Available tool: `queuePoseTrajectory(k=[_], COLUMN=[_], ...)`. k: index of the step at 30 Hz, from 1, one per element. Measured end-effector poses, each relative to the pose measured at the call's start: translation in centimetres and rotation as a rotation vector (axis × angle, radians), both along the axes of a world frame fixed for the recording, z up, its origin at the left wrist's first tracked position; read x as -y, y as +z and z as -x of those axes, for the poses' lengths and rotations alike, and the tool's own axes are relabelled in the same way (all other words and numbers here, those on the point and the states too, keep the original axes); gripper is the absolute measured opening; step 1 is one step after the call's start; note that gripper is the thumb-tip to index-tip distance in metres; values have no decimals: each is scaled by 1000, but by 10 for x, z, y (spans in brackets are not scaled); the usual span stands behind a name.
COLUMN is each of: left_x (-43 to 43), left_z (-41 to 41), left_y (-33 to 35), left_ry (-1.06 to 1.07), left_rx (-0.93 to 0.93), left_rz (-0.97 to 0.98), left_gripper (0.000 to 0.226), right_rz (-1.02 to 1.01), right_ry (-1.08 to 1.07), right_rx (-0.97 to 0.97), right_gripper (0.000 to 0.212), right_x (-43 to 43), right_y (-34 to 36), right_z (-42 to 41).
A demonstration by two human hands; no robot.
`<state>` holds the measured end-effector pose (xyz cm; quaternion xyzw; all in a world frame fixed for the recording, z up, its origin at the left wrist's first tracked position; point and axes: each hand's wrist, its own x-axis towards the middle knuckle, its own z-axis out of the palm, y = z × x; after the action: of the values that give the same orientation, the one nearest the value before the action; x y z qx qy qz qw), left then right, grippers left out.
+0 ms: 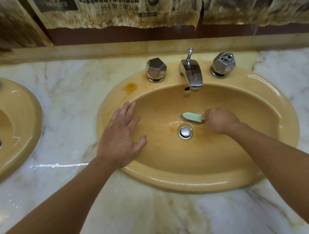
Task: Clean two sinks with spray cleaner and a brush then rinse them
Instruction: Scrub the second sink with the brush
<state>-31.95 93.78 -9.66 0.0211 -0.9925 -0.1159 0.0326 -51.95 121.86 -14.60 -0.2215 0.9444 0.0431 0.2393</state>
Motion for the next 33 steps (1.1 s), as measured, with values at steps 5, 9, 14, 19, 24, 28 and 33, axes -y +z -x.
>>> queuePoseTrajectory(k=[5,9,14,19,24,28,33], left_x=[3,3,2,2,2,2,2], left_z=[0,0,0,0,0,0,2], left_y=[-2,-2,-1,-2,-1,0,2], left_ry=[-1,4,4,9,12,8,-26], left_rx=[4,-1,-18,-15,-3,17,37], left_rz=[8,-6,-19,-19,-21,3,43], left_gripper=[69,68,67,67,68,70,70], right_rz=[77,92,-369,-362,-78,-144,63], right_ry=[164,230,234,406,203,115,206], right_rx=[113,476,396,-102,21,-207,-415], right_gripper=[22,34,29,34,33,33,38], right_x=[40,47,3,-2,6,-8,-17], right_y=[-2,18,52,36,2,19,34], right_z=[-28,-34,0,2,-26,-22,-17])
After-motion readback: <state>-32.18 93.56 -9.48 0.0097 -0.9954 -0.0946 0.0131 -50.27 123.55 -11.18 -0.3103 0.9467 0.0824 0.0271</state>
